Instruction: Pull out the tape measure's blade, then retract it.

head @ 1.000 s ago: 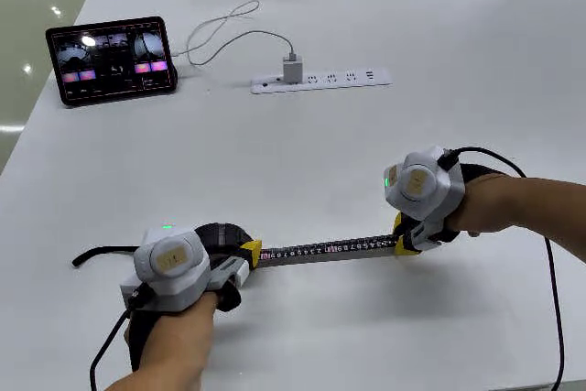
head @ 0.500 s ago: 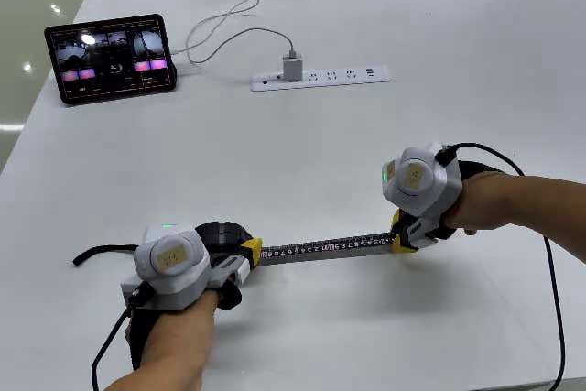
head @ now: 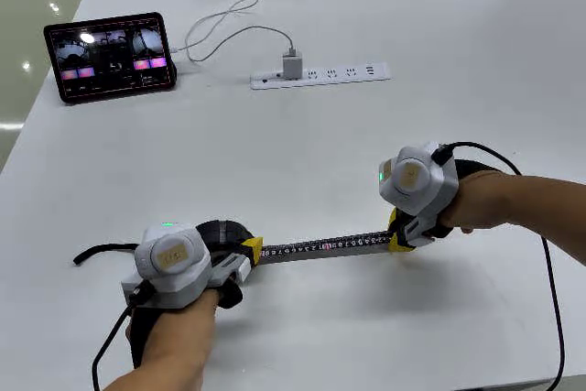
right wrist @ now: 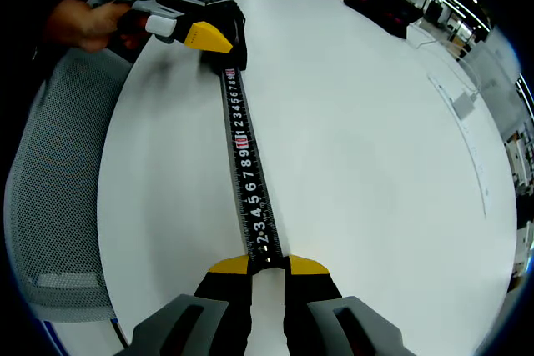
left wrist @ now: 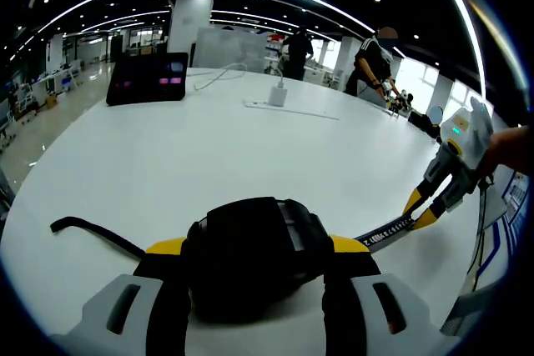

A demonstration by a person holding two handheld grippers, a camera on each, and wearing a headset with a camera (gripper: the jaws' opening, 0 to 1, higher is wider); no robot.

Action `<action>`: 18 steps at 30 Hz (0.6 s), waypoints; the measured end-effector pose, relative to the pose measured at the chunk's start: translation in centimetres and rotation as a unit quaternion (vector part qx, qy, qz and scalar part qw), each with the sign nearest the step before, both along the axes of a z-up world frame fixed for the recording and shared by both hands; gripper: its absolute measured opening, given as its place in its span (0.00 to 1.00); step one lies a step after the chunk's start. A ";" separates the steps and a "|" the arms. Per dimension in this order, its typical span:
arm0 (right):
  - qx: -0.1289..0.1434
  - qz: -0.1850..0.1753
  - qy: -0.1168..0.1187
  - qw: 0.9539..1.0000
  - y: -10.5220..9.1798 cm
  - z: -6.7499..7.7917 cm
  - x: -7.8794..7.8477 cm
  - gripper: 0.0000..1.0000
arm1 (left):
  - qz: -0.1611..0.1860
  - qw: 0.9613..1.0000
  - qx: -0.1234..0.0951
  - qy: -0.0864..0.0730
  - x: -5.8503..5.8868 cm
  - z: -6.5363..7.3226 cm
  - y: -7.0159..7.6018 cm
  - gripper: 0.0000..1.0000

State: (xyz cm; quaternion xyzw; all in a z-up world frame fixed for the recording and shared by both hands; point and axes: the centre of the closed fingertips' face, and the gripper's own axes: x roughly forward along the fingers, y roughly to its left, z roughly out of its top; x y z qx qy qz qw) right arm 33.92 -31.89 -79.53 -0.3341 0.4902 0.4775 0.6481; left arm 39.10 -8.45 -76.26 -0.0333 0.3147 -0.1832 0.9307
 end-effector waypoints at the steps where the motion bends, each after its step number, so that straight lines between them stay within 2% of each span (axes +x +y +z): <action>1: 0.001 -0.002 0.001 1.000 0.0 0.0 -0.1 0.10 | 0.000 1.000 0.000 0.000 0.0 0.0 0.0 0.60; 12: 0.012 -0.009 0.003 1.000 0.3 0.0 0.0 0.10 | 0.000 1.000 -0.008 0.007 0.0 0.1 0.0 0.60; 18: 0.014 -0.027 0.005 1.000 0.6 0.0 0.1 0.10 | 0.001 1.000 -0.006 0.000 0.0 0.1 0.0 0.60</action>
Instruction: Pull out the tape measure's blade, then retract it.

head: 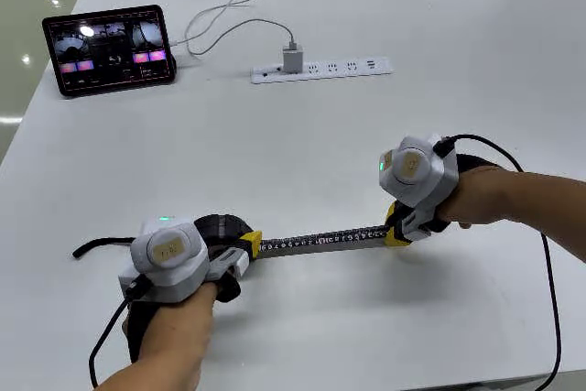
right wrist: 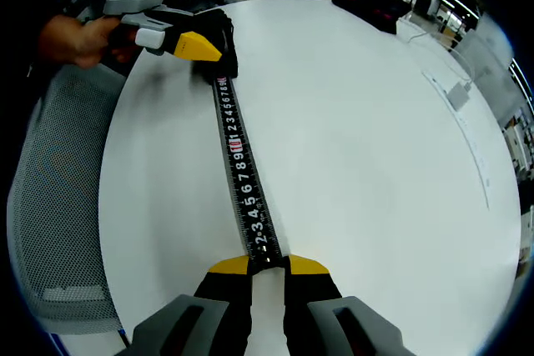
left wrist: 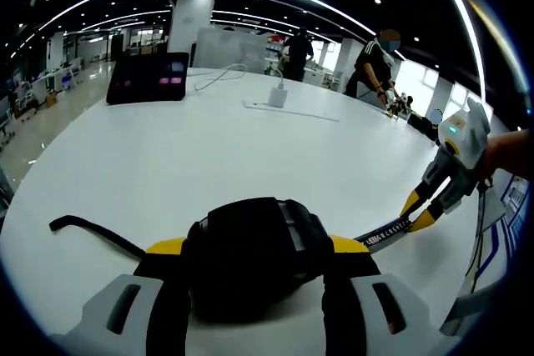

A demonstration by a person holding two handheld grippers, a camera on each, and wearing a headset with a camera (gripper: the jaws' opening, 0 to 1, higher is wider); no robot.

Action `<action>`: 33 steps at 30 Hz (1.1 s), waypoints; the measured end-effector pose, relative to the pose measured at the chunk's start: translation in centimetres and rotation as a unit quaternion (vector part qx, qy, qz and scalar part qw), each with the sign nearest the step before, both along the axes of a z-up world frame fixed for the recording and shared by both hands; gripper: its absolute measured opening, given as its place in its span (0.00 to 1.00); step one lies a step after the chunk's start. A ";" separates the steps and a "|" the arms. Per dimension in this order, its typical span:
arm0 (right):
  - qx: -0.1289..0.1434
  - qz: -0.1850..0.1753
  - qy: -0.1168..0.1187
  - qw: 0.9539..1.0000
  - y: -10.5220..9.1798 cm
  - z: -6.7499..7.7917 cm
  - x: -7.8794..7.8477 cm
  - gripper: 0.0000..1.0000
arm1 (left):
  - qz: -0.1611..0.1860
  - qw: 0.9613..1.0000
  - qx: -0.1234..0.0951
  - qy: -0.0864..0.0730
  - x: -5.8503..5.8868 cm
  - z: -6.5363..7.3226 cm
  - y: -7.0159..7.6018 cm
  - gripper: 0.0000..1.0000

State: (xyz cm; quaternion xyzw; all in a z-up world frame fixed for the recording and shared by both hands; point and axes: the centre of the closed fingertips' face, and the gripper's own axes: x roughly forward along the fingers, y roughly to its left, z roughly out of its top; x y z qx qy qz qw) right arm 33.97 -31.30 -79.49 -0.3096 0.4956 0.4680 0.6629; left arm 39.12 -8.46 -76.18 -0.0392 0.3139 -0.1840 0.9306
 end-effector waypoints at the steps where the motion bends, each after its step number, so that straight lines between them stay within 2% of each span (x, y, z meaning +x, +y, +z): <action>1: -0.002 0.002 0.000 1.000 0.0 0.0 0.0 0.10 | 0.000 1.000 0.000 0.000 0.0 0.0 0.0 0.60; 10: -0.008 0.001 0.006 1.000 0.3 0.0 0.1 0.10 | -0.003 1.000 0.008 0.001 0.0 -0.1 0.0 0.60; 24: -0.008 0.001 0.006 1.000 0.8 0.0 0.2 0.10 | -0.002 1.000 0.005 0.002 0.0 -0.1 0.0 0.60; 33: -0.006 0.020 0.001 1.000 1.1 0.1 0.2 0.10 | -0.005 1.000 -0.002 0.014 0.1 -0.1 0.0 0.60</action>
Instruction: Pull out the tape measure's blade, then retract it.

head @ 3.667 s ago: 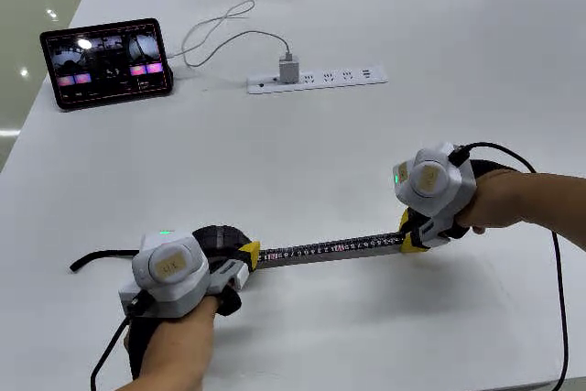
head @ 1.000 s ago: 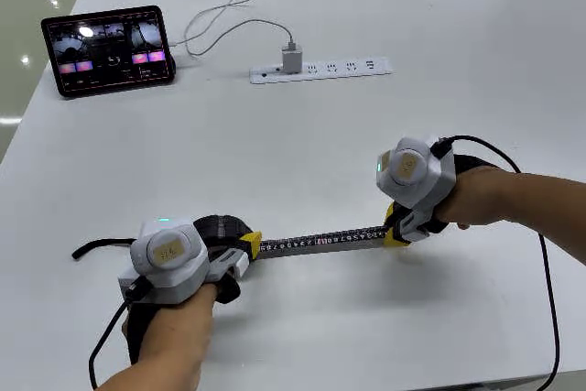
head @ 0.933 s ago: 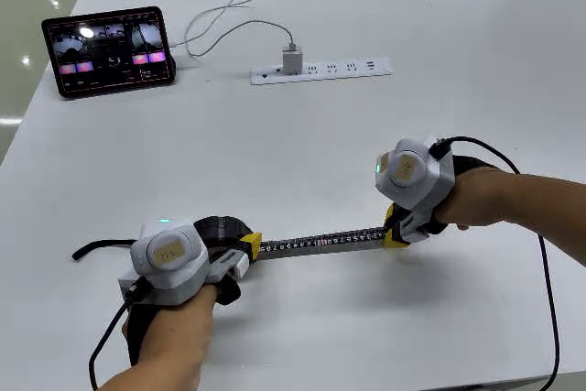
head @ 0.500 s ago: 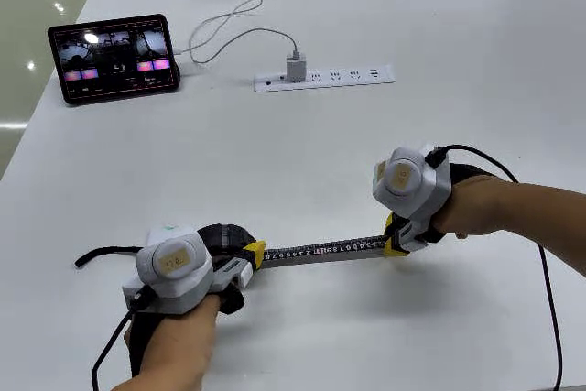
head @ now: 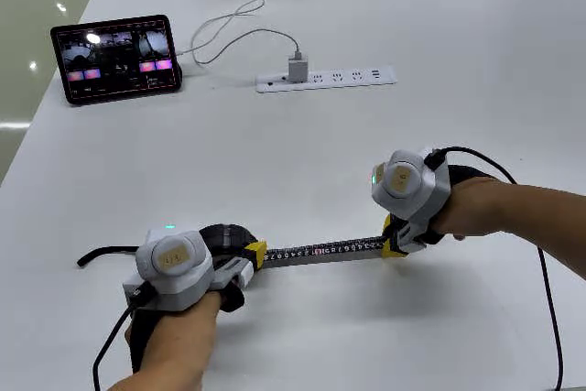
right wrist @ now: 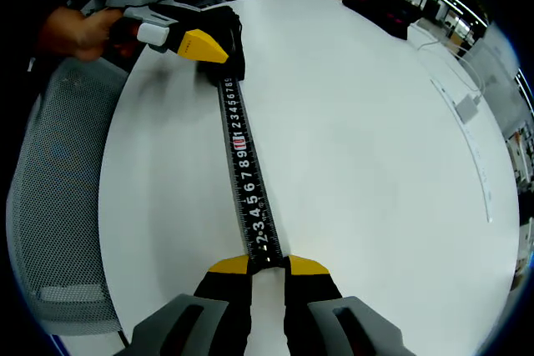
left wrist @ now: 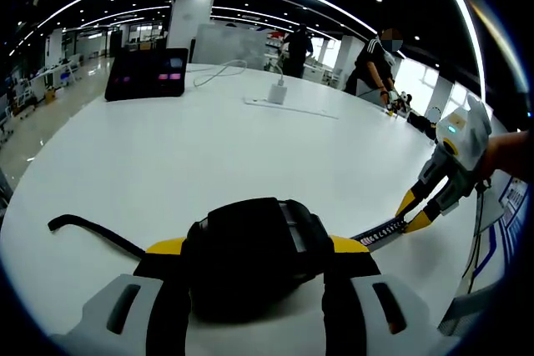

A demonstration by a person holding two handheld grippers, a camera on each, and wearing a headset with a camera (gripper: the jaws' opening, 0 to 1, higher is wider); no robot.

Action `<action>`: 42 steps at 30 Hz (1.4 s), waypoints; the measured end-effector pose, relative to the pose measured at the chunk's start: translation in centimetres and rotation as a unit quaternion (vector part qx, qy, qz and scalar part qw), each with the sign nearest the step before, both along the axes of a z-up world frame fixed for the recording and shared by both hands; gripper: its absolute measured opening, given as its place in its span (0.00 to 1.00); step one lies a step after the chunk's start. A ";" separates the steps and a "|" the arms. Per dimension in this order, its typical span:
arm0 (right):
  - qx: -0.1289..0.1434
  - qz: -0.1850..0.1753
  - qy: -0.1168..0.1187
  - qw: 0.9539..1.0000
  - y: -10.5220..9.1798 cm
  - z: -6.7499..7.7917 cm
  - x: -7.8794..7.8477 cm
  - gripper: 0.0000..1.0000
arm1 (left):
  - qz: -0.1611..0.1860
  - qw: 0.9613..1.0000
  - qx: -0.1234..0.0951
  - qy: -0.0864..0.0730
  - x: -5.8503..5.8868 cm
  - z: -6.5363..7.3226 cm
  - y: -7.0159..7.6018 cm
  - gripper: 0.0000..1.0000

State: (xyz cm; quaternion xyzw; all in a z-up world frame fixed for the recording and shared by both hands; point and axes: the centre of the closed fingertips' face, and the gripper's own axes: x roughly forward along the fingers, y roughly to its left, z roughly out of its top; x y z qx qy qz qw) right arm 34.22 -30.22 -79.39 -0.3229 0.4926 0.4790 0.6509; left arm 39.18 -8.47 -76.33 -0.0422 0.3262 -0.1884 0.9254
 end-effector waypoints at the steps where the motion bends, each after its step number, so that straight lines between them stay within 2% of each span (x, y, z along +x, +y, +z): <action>1: 0.002 0.000 0.001 1.000 0.0 0.0 0.0 0.10 | -0.001 1.000 0.000 0.000 0.0 0.0 0.0 0.60; 20: 0.013 0.001 0.002 1.000 0.9 0.0 0.1 0.10 | -0.006 1.000 -0.002 0.000 0.0 0.0 0.0 0.60; 42: 0.011 -0.003 0.008 1.000 1.5 0.0 0.3 0.10 | -0.005 1.000 -0.003 0.000 0.1 0.0 0.0 0.60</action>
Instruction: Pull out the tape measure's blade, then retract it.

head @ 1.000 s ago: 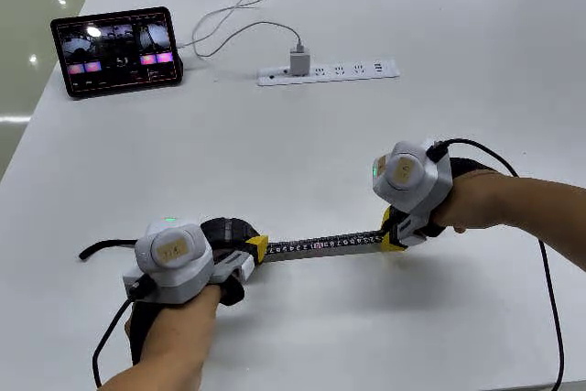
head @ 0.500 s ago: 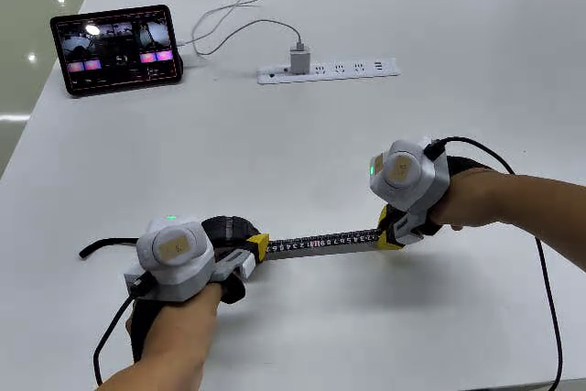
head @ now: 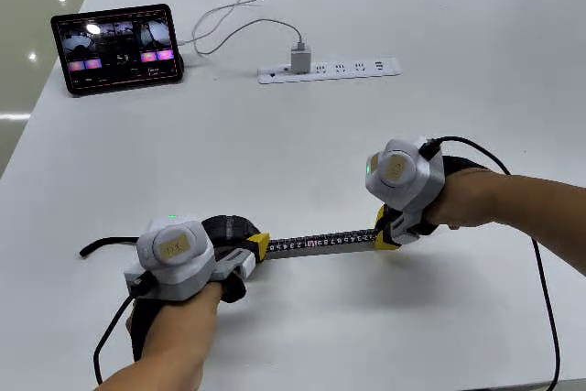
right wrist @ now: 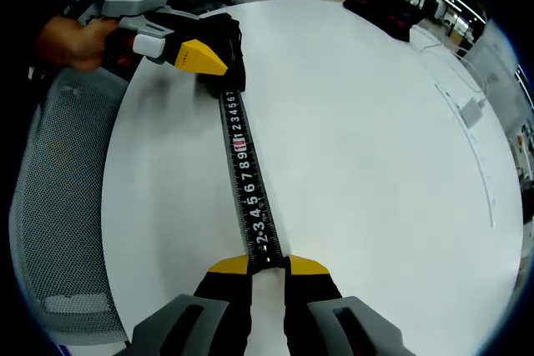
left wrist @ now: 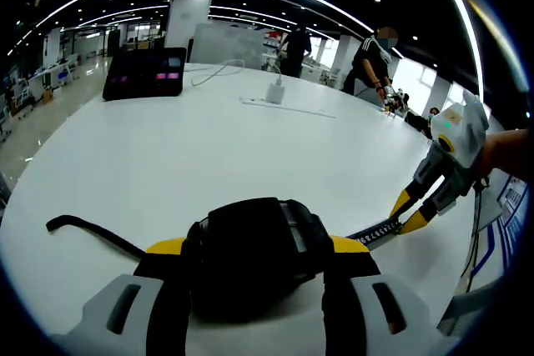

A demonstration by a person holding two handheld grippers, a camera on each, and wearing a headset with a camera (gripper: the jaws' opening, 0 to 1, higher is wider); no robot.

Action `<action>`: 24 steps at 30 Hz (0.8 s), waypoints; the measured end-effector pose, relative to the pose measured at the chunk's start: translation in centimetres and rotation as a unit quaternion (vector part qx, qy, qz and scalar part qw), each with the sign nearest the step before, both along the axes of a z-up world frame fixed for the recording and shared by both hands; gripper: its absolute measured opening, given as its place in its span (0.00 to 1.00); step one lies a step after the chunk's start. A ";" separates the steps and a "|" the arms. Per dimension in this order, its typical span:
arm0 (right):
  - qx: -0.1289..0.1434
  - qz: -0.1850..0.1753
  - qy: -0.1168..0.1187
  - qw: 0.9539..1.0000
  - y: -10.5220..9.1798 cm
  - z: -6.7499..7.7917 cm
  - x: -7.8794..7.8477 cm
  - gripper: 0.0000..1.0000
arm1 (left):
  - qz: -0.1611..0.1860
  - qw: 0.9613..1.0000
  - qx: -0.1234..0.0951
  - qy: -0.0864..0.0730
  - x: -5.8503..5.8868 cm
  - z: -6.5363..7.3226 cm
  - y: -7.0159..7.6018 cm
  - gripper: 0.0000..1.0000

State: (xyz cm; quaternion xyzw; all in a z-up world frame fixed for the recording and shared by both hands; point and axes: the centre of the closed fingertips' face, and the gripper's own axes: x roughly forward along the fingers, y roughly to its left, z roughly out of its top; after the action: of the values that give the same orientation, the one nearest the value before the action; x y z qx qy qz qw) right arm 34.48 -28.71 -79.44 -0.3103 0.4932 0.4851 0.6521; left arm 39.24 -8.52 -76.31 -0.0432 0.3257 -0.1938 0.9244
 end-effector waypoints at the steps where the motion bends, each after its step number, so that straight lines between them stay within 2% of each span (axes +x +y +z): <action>1: 0.000 0.000 0.000 1.000 0.0 0.0 0.0 0.10 | 0.000 1.000 0.000 0.000 0.0 0.0 0.0 0.60; 24: 0.000 -0.005 0.006 1.000 0.8 0.0 0.2 0.10 | 0.001 1.000 -0.002 0.003 -0.1 -0.1 0.0 0.60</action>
State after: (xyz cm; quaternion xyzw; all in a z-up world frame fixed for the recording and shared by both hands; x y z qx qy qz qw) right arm 34.64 -27.93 -79.44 -0.3050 0.4989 0.4835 0.6514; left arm 39.14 -8.51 -76.39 -0.0461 0.3278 -0.1939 0.9235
